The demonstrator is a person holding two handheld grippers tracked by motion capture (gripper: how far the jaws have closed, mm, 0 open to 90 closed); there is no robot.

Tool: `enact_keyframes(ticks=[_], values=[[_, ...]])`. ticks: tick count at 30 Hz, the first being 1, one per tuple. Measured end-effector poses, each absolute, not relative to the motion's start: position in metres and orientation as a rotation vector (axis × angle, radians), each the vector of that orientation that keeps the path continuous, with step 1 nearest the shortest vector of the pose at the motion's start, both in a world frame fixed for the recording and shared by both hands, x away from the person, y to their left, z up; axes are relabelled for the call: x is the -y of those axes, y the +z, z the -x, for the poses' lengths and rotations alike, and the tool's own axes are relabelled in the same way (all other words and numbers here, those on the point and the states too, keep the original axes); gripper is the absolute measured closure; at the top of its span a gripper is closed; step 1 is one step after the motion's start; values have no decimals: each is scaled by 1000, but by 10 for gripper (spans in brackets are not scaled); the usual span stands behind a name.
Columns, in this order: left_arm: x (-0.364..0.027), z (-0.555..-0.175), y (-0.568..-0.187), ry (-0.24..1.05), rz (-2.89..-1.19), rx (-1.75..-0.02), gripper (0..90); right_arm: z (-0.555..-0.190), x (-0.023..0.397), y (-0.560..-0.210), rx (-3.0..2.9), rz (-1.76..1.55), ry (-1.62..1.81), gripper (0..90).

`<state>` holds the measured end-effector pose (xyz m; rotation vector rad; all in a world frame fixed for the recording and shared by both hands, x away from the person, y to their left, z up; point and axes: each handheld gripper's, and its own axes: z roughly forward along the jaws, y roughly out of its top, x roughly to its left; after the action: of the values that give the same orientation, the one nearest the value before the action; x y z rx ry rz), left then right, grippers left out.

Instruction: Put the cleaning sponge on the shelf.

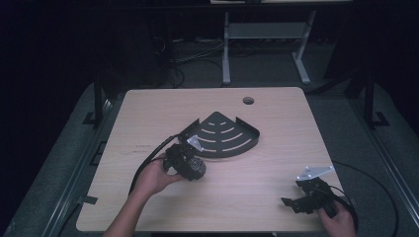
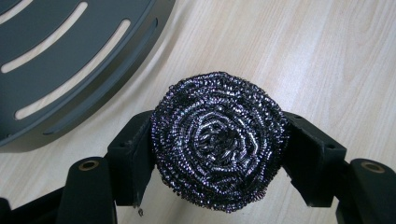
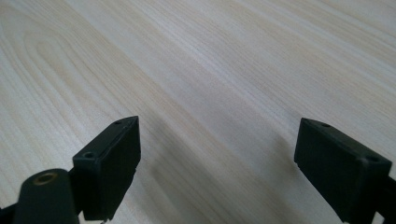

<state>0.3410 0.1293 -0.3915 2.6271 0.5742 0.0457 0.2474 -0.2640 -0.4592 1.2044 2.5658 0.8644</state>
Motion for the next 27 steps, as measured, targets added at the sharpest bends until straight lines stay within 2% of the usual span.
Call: enact_keyframes(ticks=[27], values=[[-112, -361, -380, 39, -2644, -544, 311, -247, 263, -458, -2565, -1200, 871, 143]])
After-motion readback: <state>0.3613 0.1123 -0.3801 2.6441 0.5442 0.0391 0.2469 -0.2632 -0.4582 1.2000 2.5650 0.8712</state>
